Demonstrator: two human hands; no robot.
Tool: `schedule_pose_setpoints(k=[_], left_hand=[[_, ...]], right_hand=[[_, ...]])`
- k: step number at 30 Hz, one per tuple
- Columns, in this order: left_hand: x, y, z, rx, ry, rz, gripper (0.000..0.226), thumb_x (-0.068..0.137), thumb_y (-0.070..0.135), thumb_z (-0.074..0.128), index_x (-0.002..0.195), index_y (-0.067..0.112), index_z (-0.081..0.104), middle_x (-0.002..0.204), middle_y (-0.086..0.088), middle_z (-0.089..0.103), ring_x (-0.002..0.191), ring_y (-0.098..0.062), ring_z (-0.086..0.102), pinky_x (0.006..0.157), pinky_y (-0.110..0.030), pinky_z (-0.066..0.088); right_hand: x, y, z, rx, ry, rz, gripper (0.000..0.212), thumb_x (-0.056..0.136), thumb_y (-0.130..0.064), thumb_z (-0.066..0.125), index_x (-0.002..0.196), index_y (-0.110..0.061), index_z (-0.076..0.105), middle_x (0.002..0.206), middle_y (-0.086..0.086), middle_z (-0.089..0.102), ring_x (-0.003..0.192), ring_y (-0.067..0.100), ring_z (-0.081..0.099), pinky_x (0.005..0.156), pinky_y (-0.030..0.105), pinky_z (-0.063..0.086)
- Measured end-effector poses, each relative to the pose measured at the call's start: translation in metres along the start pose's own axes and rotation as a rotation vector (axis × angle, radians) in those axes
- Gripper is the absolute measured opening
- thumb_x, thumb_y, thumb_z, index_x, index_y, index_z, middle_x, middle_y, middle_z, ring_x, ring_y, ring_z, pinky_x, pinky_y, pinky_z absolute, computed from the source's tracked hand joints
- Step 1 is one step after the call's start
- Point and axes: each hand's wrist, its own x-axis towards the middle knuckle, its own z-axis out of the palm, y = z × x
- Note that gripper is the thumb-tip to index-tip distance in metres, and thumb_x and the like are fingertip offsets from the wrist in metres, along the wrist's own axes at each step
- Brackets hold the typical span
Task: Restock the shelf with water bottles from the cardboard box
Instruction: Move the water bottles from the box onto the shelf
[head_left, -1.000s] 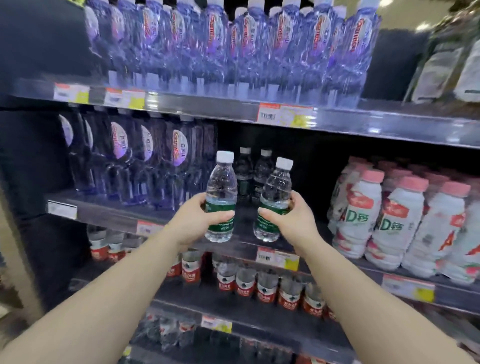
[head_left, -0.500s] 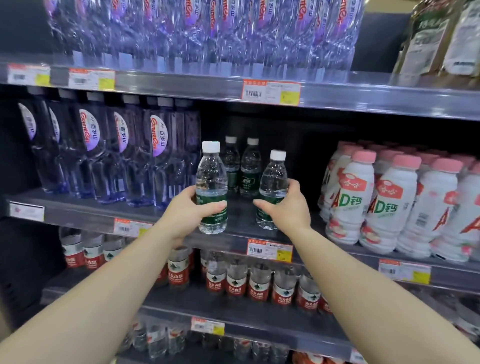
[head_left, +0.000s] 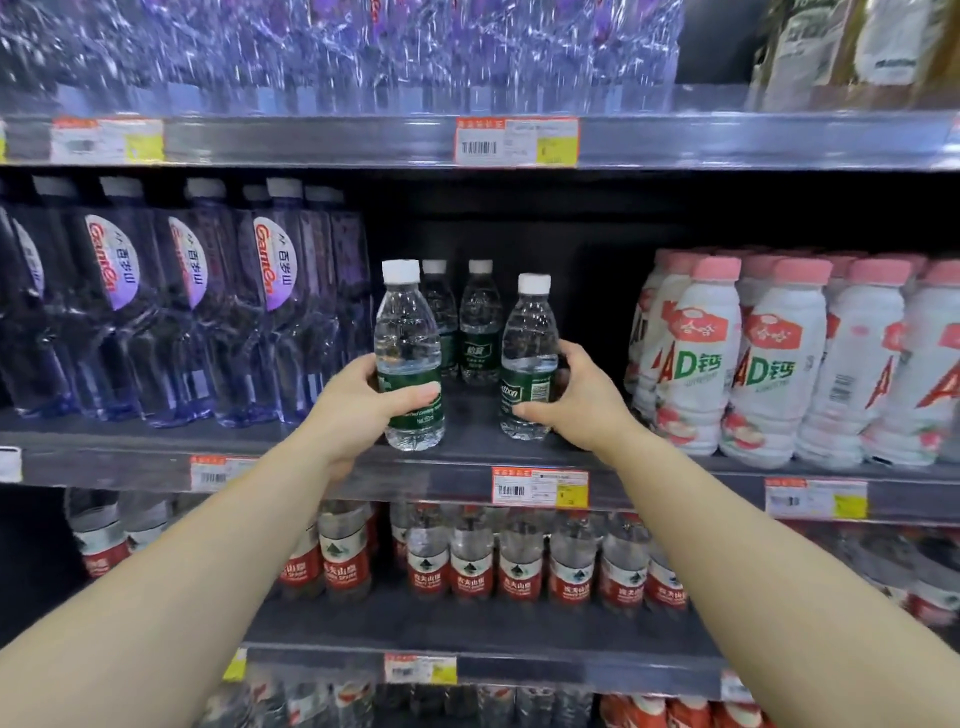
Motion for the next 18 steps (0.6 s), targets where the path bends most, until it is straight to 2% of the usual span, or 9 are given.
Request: schedule_pose_setpoints(k=[4, 7, 10, 13, 15, 18], left_hand=[[0.010, -0.004, 0.002, -0.004, -0.031, 0.021, 0.046, 0.069, 0.028, 0.088, 0.110, 0.026, 0.068, 0.107, 0.007, 0.075, 0.102, -0.018, 0.070, 0.100, -0.045, 0.051], [0.011, -0.003, 0.004, -0.009, -0.032, 0.034, 0.037, 0.073, 0.023, 0.086, 0.105, 0.028, 0.067, 0.102, 0.008, 0.074, 0.096, -0.014, 0.070, 0.092, -0.034, 0.054], [0.010, -0.004, 0.004, -0.027, -0.025, 0.038, 0.038, 0.074, 0.023, 0.085, 0.107, 0.026, 0.066, 0.102, 0.009, 0.073, 0.094, -0.010, 0.069, 0.084, -0.027, 0.052], [0.012, -0.006, 0.002, -0.043, -0.020, 0.022, 0.041, 0.074, 0.024, 0.085, 0.111, 0.023, 0.066, 0.104, 0.008, 0.074, 0.096, -0.012, 0.069, 0.084, -0.027, 0.052], [0.014, -0.008, 0.001, -0.041, -0.021, 0.009, 0.041, 0.073, 0.025, 0.085, 0.110, 0.024, 0.067, 0.105, 0.007, 0.074, 0.098, -0.013, 0.069, 0.088, -0.031, 0.052], [0.017, -0.011, 0.002, 0.002, -0.032, 0.008, 0.040, 0.072, 0.026, 0.086, 0.107, 0.028, 0.065, 0.105, 0.009, 0.072, 0.099, -0.012, 0.068, 0.085, -0.028, 0.050]], right_hand=[[0.011, -0.003, 0.008, -0.167, 0.094, 0.004, 0.085, 0.070, -0.035, 0.085, 0.136, -0.016, 0.035, 0.126, 0.002, 0.059, 0.111, 0.023, 0.059, 0.082, 0.032, 0.047], [0.022, -0.002, 0.010, -0.226, 0.133, 0.091, 0.083, 0.068, -0.044, 0.085, 0.127, -0.016, 0.035, 0.127, 0.007, 0.056, 0.109, 0.027, 0.059, 0.082, 0.038, 0.051], [0.025, 0.000, 0.010, -0.260, 0.148, 0.160, 0.093, 0.065, -0.056, 0.082, 0.132, -0.015, 0.033, 0.134, 0.009, 0.046, 0.116, 0.030, 0.054, 0.086, 0.039, 0.049], [0.027, -0.004, 0.011, -0.326, 0.212, 0.180, 0.102, 0.062, -0.072, 0.073, 0.135, -0.014, 0.032, 0.136, 0.011, 0.040, 0.119, 0.032, 0.051, 0.087, 0.041, 0.048], [0.033, -0.005, 0.010, -0.299, 0.216, 0.168, 0.095, 0.064, -0.069, 0.074, 0.132, -0.013, 0.038, 0.131, 0.011, 0.046, 0.116, 0.031, 0.053, 0.086, 0.040, 0.050], [0.043, 0.000, 0.009, -0.143, 0.161, 0.127, 0.075, 0.071, -0.051, 0.080, 0.126, -0.013, 0.046, 0.121, 0.006, 0.060, 0.109, 0.026, 0.060, 0.087, 0.038, 0.052]])
